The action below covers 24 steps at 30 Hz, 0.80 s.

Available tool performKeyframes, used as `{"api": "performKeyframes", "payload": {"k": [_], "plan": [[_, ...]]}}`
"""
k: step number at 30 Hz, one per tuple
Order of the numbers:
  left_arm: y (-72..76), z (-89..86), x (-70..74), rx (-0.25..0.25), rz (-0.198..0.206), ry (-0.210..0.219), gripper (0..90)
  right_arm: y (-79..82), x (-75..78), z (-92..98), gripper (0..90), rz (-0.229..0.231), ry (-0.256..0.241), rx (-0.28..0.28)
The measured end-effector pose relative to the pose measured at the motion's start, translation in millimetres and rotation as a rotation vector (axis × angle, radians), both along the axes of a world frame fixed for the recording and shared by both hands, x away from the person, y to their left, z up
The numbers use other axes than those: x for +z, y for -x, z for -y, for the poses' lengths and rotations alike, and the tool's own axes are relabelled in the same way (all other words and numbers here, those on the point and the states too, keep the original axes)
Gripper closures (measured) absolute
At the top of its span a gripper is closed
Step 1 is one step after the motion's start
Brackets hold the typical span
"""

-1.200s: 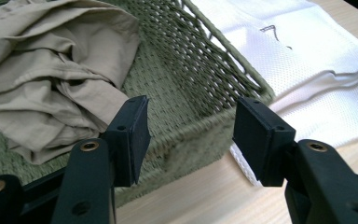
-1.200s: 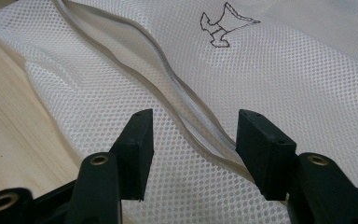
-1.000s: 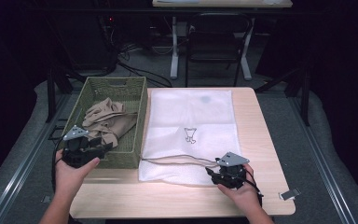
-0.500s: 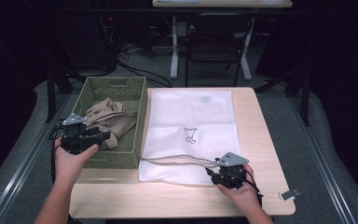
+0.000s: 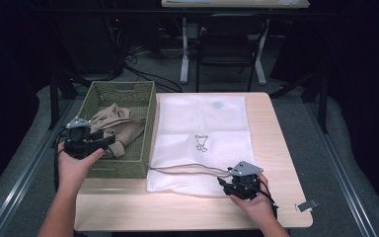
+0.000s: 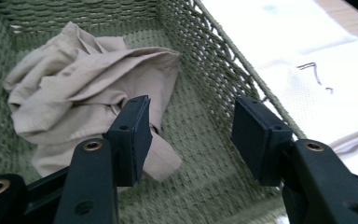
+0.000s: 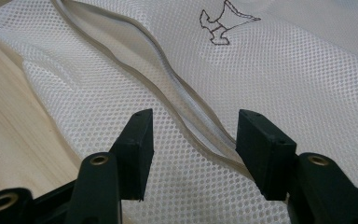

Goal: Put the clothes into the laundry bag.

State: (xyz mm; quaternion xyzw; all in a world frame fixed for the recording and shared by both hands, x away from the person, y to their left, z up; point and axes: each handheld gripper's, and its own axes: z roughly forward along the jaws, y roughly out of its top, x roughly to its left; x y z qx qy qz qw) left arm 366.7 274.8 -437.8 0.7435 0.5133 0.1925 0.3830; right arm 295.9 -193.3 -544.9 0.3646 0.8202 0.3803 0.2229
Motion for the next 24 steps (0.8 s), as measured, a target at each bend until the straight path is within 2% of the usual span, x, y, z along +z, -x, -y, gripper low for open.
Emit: {"api": "performKeyframes", "payload": {"k": [1,2,5,8,14,21,23,24], "plan": [[0.0,0.0,0.0,0.000,0.000,0.000,46.8,0.0,0.0,0.0,46.5,0.000,0.000,0.000],[-6.8,2.4,2.3,0.003,-0.005,0.008,46.8,-0.3,-0.6,0.2,46.4,-0.001,0.001,0.000],[-14.1,5.6,5.4,0.006,-0.005,-0.002,46.8,-1.2,-1.6,-0.2,46.5,-0.008,0.006,-0.003],[-19.3,6.7,6.7,0.002,-0.005,0.014,46.8,-0.9,-2.0,-1.1,46.4,-0.013,0.006,-0.001],[-23.4,0.6,8.9,0.033,0.011,0.034,46.7,-0.6,-0.6,-1.2,46.3,-0.008,0.003,0.004],[-26.7,-1.1,5.6,0.053,-0.006,0.021,47.1,-0.3,4.6,-4.8,44.4,-0.005,0.001,0.020],[-26.4,-0.5,5.7,0.057,0.000,0.005,47.2,-1.0,6.8,-5.5,44.2,-0.017,-0.013,0.020],[-25.3,-1.6,6.3,0.052,0.004,0.021,47.6,-3.1,11.3,-5.9,43.8,-0.042,-0.057,0.026]]}}
